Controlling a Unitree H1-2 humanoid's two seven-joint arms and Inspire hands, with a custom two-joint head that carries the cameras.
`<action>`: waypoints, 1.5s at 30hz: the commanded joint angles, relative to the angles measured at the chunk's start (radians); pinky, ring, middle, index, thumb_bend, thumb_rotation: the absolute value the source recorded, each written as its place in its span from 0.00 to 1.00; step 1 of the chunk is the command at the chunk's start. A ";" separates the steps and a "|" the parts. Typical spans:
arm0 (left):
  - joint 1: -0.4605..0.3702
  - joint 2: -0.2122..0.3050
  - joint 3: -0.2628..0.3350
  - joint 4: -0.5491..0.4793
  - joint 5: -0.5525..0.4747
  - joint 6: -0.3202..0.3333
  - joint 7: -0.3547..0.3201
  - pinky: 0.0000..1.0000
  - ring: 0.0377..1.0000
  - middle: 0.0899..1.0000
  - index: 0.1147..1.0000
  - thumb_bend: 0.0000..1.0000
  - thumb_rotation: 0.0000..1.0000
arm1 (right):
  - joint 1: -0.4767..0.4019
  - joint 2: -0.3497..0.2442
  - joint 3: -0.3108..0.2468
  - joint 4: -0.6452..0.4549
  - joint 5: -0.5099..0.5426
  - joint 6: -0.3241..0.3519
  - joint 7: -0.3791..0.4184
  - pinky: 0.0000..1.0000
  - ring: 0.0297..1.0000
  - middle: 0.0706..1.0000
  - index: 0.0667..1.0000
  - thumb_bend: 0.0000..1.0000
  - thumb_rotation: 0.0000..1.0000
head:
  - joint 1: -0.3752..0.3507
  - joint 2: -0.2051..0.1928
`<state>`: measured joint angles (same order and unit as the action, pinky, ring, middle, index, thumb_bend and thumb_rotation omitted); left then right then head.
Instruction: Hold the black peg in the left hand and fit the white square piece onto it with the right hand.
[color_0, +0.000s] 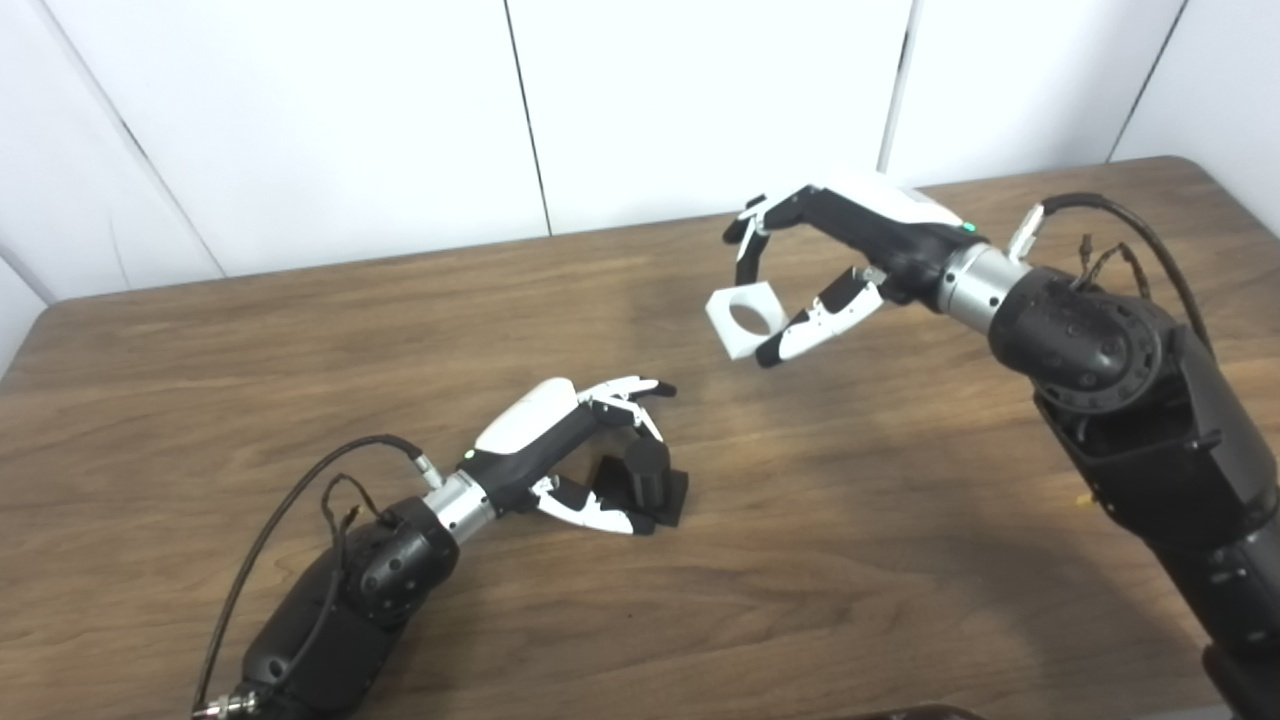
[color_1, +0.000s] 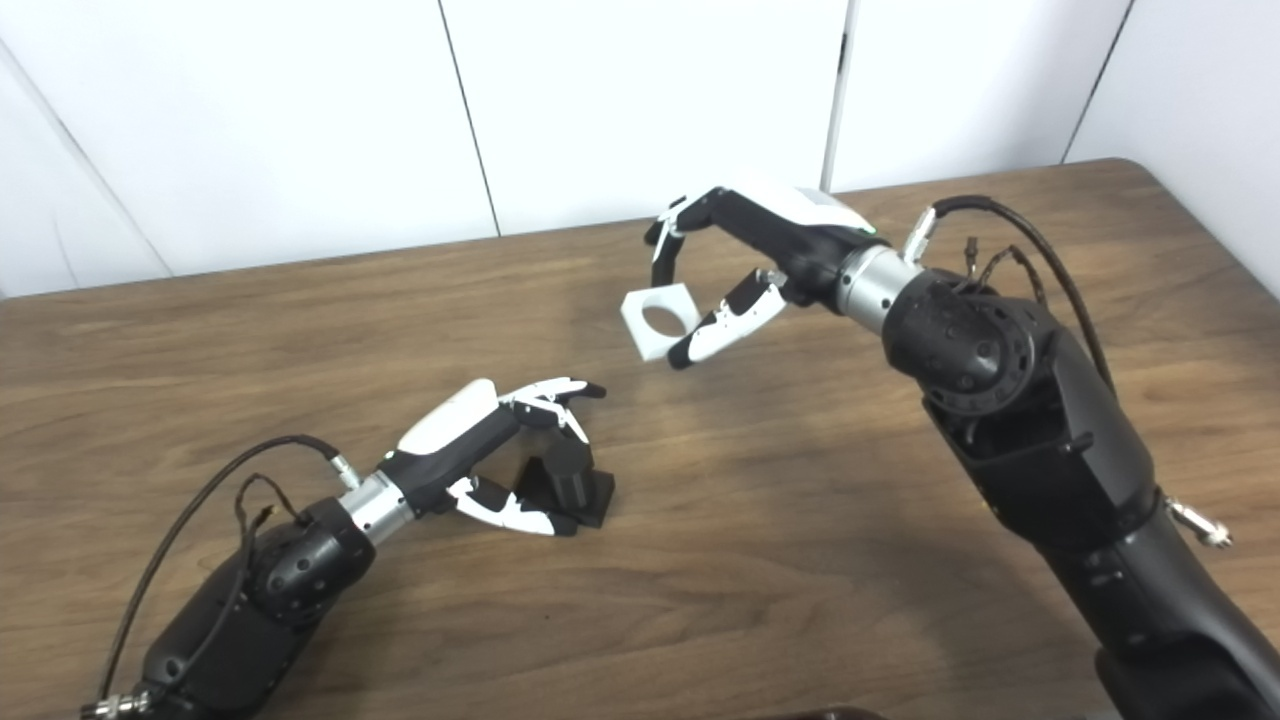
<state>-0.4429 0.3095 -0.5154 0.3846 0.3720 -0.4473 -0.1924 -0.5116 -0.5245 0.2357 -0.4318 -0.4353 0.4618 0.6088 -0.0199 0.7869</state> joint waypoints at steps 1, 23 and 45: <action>0.054 0.009 -0.036 0.088 0.077 0.110 -0.072 0.84 0.92 0.89 0.43 0.52 0.07 | -0.063 0.008 0.000 -0.059 -0.015 0.008 0.026 0.82 0.89 0.77 0.44 0.52 0.14 | 0.005 0.003; 0.044 -0.012 -0.037 0.081 0.089 0.121 -0.077 0.86 0.93 0.89 0.43 0.52 0.07 | -0.089 0.056 0.137 -0.048 -0.112 -0.026 0.112 0.83 0.87 0.76 0.44 0.52 0.14 | 0.037 0.012; 0.050 -0.023 -0.044 0.068 0.097 0.144 -0.070 0.88 0.94 0.90 0.43 0.52 0.08 | -0.063 0.109 0.190 0.068 -0.154 -0.081 0.082 0.91 0.89 0.77 0.44 0.52 0.14 | 0.052 0.005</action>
<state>-0.4437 0.2777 -0.5091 0.3917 0.3724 -0.4113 -0.1883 -0.5306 -0.4248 0.4368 -0.3533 -0.5796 0.4091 0.7151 0.0307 0.7915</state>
